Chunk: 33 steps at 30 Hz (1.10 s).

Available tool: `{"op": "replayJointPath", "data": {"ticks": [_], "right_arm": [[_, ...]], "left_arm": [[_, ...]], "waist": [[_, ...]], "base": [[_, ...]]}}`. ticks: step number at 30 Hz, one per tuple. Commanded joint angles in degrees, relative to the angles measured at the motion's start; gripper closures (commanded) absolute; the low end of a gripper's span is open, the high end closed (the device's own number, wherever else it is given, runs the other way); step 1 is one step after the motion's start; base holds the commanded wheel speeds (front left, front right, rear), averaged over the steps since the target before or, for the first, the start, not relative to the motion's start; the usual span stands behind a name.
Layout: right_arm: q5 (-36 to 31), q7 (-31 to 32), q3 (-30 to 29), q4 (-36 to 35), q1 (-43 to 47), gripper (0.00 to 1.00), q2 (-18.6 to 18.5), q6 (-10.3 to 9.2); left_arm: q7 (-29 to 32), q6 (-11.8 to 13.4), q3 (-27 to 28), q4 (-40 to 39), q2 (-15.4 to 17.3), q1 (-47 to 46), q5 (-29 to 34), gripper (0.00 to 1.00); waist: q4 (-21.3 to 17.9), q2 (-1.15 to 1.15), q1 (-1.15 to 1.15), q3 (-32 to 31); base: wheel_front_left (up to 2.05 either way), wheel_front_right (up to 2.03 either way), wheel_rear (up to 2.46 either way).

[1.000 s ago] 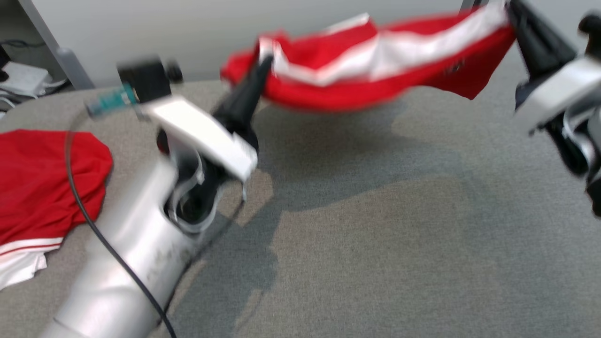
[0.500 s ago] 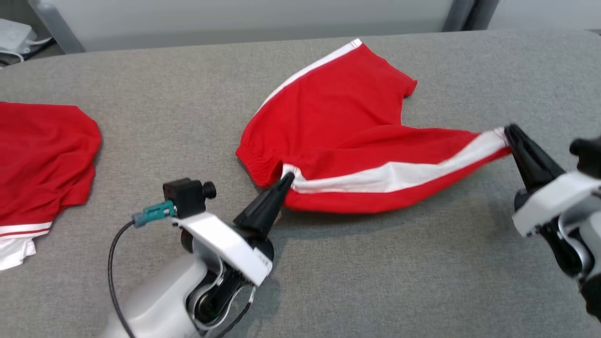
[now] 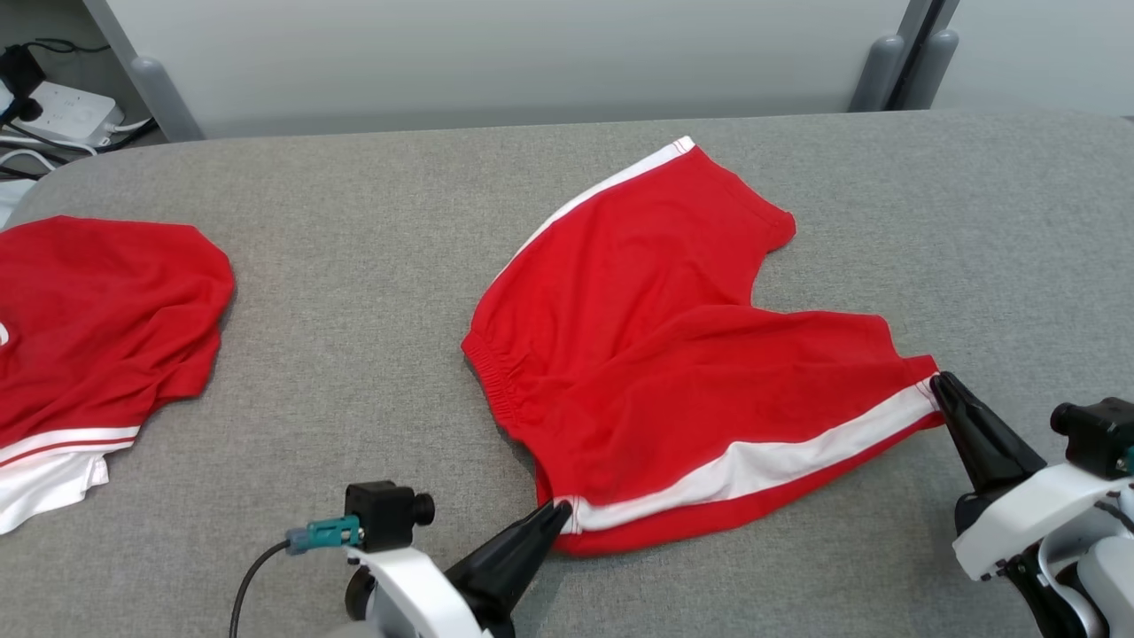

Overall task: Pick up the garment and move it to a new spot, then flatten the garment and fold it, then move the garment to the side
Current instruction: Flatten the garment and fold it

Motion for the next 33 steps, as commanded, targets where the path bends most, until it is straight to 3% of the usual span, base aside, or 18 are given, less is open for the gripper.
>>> {"op": "replayJointPath", "data": {"ticks": [1, 3, 4, 5, 6, 20, 22, 23, 24, 27, 29, 30, 31, 33], "right_arm": [[-0.49, -0.33, -0.07, -1.47, 1.49, 1.0, -1.22, 0.08], [-1.01, -0.33, -0.13, -2.13, 2.85, 1.0, -1.28, 0.08], [-1.14, -0.33, -0.13, -2.34, 3.36, 1.0, -1.33, 0.08], [-1.14, -0.33, -0.21, -2.5, 3.97, 1.0, -1.39, 0.08], [-1.02, -0.33, -0.23, -2.6, 4.68, 1.0, -1.48, 0.08], [1.32, -0.27, -0.28, -2.0, 10.89, 1.0, -3.26, 0.08], [0.63, -0.28, -0.99, -1.33, 10.71, 0.0, -3.12, 0.08], [0.18, -0.29, -1.45, -1.16, 10.55, 0.0, -2.91, 0.08], [-0.24, -0.3, -1.98, -1.1, 10.45, 0.0, -2.59, 0.08], [-2.12, -0.32, -3.9, -2.04, 10.61, 0.0, -1.56, 0.08], [-3.63, -0.32, -5.26, -3.06, 11.14, 0.0, -0.72, 0.08], [-4.5, -0.32, -5.83, -3.71, 11.47, 0.0, -0.28, 0.08], [-5.16, -0.32, -6.37, -4.36, 11.89, 0.0, 0.31, 0.08], [-6.64, -0.33, -7.27, -5.85, 12.77, 0.0, 1.41, 0.08]], "left_arm": [[-0.59, -0.23, 0.53, -0.88, 2.18, -1.55, -0.39, 0.52], [-0.59, -0.23, -2.62, 0.38, 3.67, -1.91, 0.57, 0.63], [-0.57, -0.23, -3.76, 0.76, 4.04, -1.94, 0.81, 0.75], [-0.57, -0.23, -4.6, 0.92, 4.27, -1.92, 0.83, 0.93], [-0.57, -0.23, -5.1, 1.05, 4.44, -1.81, 0.6, 1.0], [-0.59, -0.23, -7.35, 4.4, 4.78, -1.32, 2.28, 1.0], [-0.59, -0.23, -5.72, 4.56, 4.7, -0.96, 3.29, 1.0], [-0.59, -0.23, -4.78, 4.53, 4.7, -0.62, 4.05, 0.96], [-0.59, -0.23, -3.58, 4.48, 4.7, -0.17, 4.99, 0.82], [-0.59, -0.23, 2.21, 4.27, 4.31, 2.0, 8.42, 0.56], [-0.6, -0.11, 6.93, 4.02, 3.66, 4.09, 11.27, 0.47], [-0.6, 0.28, 9.1, 3.67, 3.26, 5.19, 12.97, 0.32], [-0.6, 0.72, 11.27, 3.15, 2.77, 6.42, 14.47, 0.23], [-0.6, 1.58, 15.4, 1.65, 1.68, 8.9, 17.4, 0.12]], "waist": [[-0.16, 0.0, 0.0, -0.22], [-0.34, 0.0, 0.0, -0.5], [-0.36, 0.0, 0.0, -0.61], [-0.31, 0.0, 0.0, -0.7], [-0.22, 0.0, 0.0, -0.81], [0.01, 0.0, 0.0, -1.89], [-0.13, 0.0, 0.0, -2.25], [-0.2, 0.0, 0.0, -2.49], [-0.23, 0.0, 0.0, -2.81], [-0.07, 0.0, 0.0, -3.89], [0.14, 0.0, 0.0, -4.56], [0.28, 0.0, 0.0, -4.96], [0.41, 0.0, 0.0, -5.37], [0.69, 0.0, 0.0, -6.22]], "base": [[0.0, 0.0, 0.0], [0.0, 0.0, 0.0], [0.0, 0.0, 0.0], [0.0, 0.0, 0.0], [0.0, 0.0, 0.0], [0.0, 0.0, 0.0], [0.0, 0.0, 0.0], [0.0, 0.0, 0.0], [0.0, 0.0, 0.0], [0.0, 0.0, 0.0], [0.0, 0.0, 0.0], [0.0, 0.0, 0.0], [0.0, 0.0, 0.0], [0.0, 0.0, 0.0]]}}
